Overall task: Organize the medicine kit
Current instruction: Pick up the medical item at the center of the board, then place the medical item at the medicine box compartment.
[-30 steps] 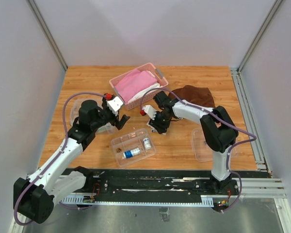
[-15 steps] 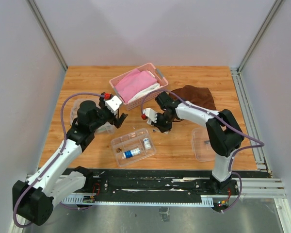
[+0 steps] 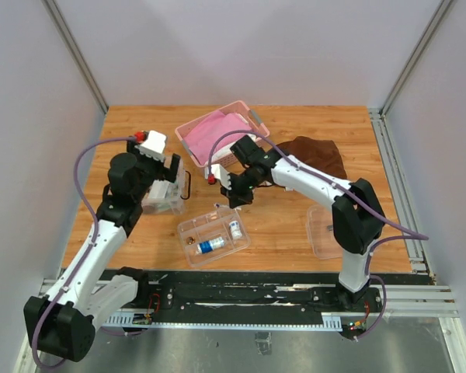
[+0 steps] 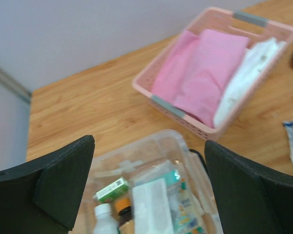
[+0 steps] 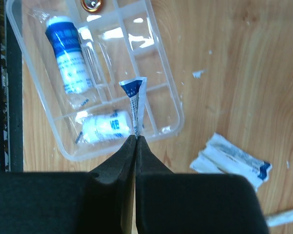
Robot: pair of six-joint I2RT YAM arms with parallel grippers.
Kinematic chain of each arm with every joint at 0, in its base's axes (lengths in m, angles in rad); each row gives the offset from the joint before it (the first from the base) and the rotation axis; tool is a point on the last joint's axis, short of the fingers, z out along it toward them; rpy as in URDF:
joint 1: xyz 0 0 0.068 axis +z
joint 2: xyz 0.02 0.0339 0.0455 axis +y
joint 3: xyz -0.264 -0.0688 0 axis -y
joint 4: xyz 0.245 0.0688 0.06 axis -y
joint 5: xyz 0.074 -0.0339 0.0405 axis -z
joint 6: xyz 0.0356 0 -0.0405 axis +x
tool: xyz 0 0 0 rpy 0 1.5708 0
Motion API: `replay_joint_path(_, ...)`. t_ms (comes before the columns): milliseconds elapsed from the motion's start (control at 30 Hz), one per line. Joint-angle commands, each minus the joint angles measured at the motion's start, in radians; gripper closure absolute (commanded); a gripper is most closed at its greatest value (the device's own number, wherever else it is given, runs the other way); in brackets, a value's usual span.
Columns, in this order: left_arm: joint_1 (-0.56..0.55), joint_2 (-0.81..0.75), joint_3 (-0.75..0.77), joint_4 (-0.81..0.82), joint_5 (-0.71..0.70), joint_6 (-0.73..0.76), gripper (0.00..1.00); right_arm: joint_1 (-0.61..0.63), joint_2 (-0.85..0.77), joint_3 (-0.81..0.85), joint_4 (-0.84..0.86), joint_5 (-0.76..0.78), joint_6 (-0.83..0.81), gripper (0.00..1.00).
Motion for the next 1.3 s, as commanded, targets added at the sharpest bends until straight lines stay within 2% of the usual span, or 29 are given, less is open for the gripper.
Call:
replay_joint_path(0,0.109,-0.007,0.077,0.02,-0.054,-0.111,0.01,0.06,0.076,0.063,-0.032,-0.052,0.022,0.99)
replay_joint_path(367,0.169,-0.06,0.098,0.02,-0.131,-0.132,0.01,0.183,0.245,0.198,-0.088,0.042,-0.041,0.99)
replay_joint_path(867,0.174,-0.065,0.085,0.034,-0.118,-0.125,0.01,0.226,0.357,0.296,-0.153,0.125,-0.11,0.96)
replay_joint_path(1000,0.174,-0.062,0.078,0.038,-0.114,-0.12,0.01,0.232,0.378,0.333,-0.188,0.119,-0.126,0.91)
replay_joint_path(1133,0.174,-0.06,0.072,0.043,-0.107,-0.117,0.01,0.232,0.386,0.365,-0.228,0.094,-0.131,0.78)
replay_joint_path(1267,0.174,-0.053,0.069,0.046,-0.101,-0.116,0.01,0.232,0.371,0.381,-0.248,0.079,-0.13,0.73)
